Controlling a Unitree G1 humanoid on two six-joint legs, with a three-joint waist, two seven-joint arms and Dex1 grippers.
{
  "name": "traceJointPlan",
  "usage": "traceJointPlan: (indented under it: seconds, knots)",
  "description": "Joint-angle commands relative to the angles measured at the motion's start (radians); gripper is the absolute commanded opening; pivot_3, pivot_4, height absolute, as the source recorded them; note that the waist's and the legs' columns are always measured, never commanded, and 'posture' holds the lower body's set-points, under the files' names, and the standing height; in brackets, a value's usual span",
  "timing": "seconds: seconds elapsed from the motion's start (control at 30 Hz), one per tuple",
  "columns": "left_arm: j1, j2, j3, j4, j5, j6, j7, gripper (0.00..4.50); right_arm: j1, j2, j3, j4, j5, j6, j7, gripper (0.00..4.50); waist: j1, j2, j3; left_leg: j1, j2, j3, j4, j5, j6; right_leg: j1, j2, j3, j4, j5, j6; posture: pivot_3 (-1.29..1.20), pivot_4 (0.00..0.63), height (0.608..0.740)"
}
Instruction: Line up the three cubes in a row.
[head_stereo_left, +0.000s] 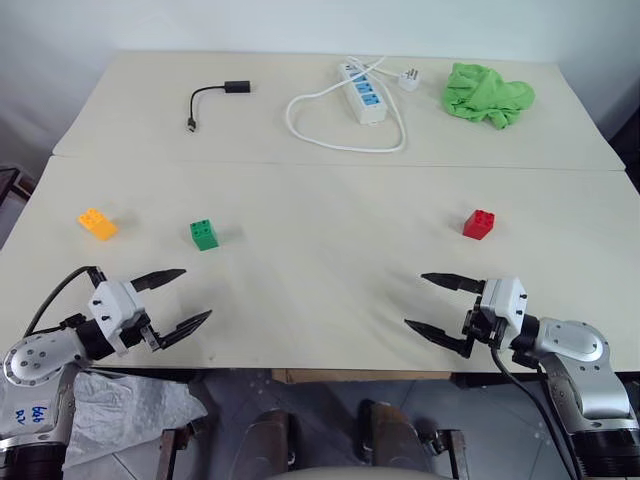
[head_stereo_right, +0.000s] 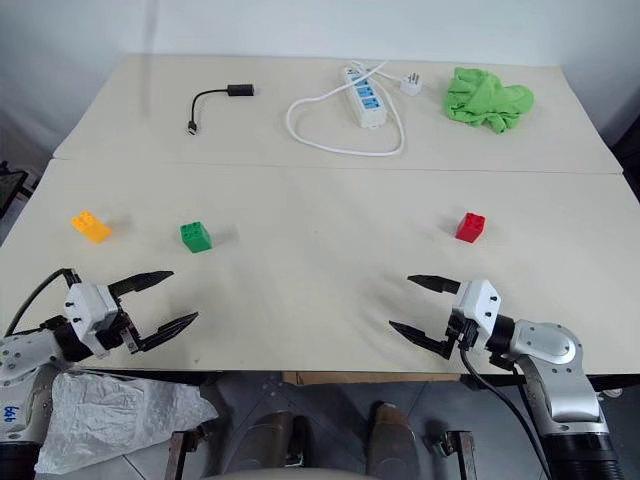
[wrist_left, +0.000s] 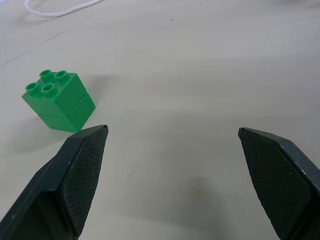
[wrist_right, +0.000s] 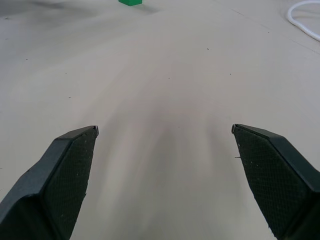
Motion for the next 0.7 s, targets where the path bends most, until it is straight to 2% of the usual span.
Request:
traceJointPlan:
  seconds: [0.03, 0.13, 0.23, 0.3, 0.47, 0.57, 0.7]
  knots:
    - [-0.011, 0.003, 0.004, -0.027, -0.032, 0.032, 0.005, 4.43, 0.007, 0.001, -0.033, -0.034, 0.024, -0.026, -0.010, 4.50, 0.000, 0.000, 0.000, 0.000, 0.000, 0.000, 0.000, 0.000, 0.000, 0.000, 0.000, 0.000, 0.000, 0.000, 0.000, 0.00, 0.150, 0.740]
    - [0.010, 0.011, -0.024, -0.180, -0.191, 0.222, -0.038, 4.43, 0.040, 0.007, -0.129, -0.058, 0.070, 0.001, -0.083, 4.50, 0.004, 0.000, 0.000, 0.000, 0.001, -0.001, 0.000, 0.000, 0.000, 0.000, 0.000, 0.000, 0.000, 0.000, 0.000, 0.00, 0.150, 0.740]
    - [0.030, 0.010, -0.077, -0.291, -0.200, 0.282, -0.047, 4.43, 0.075, 0.014, -0.208, -0.084, 0.113, 0.046, -0.157, 4.50, 0.005, 0.000, 0.000, 0.000, 0.000, -0.003, 0.001, 0.000, 0.001, 0.001, -0.002, 0.001, 0.001, 0.000, 0.000, 0.00, 0.150, 0.740]
    - [-0.008, -0.032, -0.126, -0.326, -0.197, 0.294, -0.024, 4.43, 0.130, 0.034, -0.302, -0.081, 0.114, 0.029, -0.228, 4.50, 0.007, 0.000, 0.000, 0.000, 0.000, -0.003, 0.001, 0.000, 0.001, 0.001, -0.002, 0.000, 0.001, 0.000, 0.000, 0.00, 0.150, 0.740]
    - [-0.097, -0.072, -0.183, -0.296, -0.181, 0.310, -0.025, 4.43, 0.208, 0.093, -0.427, -0.036, 0.098, -0.035, -0.329, 4.50, 0.023, 0.001, -0.001, 0.001, -0.004, -0.002, 0.001, 0.001, 0.000, 0.002, 0.000, 0.000, 0.000, 0.000, 0.000, 0.00, 0.150, 0.740]
    - [-0.158, -0.081, -0.226, -0.267, -0.177, 0.321, -0.051, 4.43, 0.234, 0.115, -0.436, 0.040, 0.068, -0.078, -0.343, 4.50, 0.022, 0.002, -0.001, 0.002, -0.004, -0.002, 0.001, 0.001, 0.000, 0.002, 0.000, 0.001, 0.001, 0.000, 0.000, 0.00, 0.150, 0.740]
    - [-0.211, -0.092, -0.246, -0.213, -0.165, 0.304, -0.080, 4.43, 0.210, 0.128, -0.416, 0.025, 0.064, -0.056, -0.390, 4.50, 0.012, 0.004, -0.002, 0.002, -0.004, 0.000, 0.001, 0.001, 0.000, 0.001, 0.001, 0.002, 0.001, 0.000, 0.000, 0.00, 0.150, 0.740]
